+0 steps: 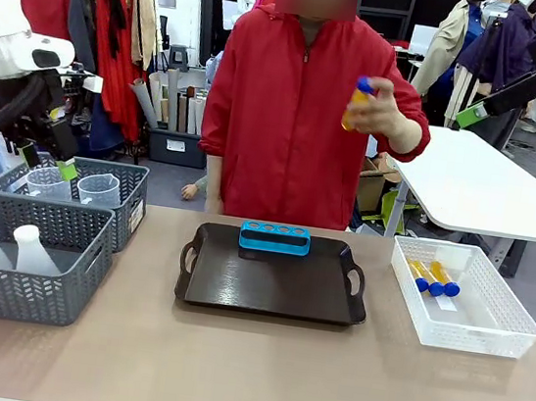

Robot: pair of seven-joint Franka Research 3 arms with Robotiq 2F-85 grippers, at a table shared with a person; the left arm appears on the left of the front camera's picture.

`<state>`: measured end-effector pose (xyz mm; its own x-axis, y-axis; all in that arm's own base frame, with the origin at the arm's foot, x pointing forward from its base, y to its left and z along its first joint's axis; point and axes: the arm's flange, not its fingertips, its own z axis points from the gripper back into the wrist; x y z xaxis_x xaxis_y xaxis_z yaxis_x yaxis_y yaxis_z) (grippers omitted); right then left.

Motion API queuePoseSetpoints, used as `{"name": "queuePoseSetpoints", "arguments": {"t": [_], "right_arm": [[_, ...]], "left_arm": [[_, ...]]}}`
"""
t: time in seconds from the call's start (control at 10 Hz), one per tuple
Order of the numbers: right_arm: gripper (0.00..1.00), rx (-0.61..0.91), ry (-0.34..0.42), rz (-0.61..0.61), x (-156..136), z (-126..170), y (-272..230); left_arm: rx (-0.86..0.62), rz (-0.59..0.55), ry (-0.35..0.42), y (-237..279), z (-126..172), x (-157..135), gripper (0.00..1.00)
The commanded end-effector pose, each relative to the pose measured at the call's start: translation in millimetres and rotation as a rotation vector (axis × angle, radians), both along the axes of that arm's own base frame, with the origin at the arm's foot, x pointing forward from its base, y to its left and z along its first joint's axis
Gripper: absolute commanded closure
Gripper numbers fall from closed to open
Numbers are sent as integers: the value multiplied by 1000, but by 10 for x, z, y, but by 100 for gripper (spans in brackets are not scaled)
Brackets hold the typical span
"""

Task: Prepare the laboratory tools.
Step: Pick up one Small flask and place it on the Handle tray.

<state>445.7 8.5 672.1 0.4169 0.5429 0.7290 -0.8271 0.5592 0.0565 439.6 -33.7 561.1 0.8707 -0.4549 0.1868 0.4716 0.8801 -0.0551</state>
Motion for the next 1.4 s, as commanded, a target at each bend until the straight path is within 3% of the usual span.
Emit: {"name": "queuePoseSetpoints", "arguments": {"t": [0.0,0.2,0.3,0.8,1.3], "right_arm": [[0,0,-4,6,-1,7,3],[0,0,-4,6,-1,7,3],[0,0,-4,6,-1,7,3],[0,0,-4,6,-1,7,3],[0,0,-4,6,-1,7,3]], "left_arm": [[16,-2,12,31,-7,-17,0],[3,-1,4,2,-6,-2,0],[28,71,41,49,-93,29,0],[51,341,70,430,-708,-15,0],[113,473,71,527,-1107,35,0]]}}
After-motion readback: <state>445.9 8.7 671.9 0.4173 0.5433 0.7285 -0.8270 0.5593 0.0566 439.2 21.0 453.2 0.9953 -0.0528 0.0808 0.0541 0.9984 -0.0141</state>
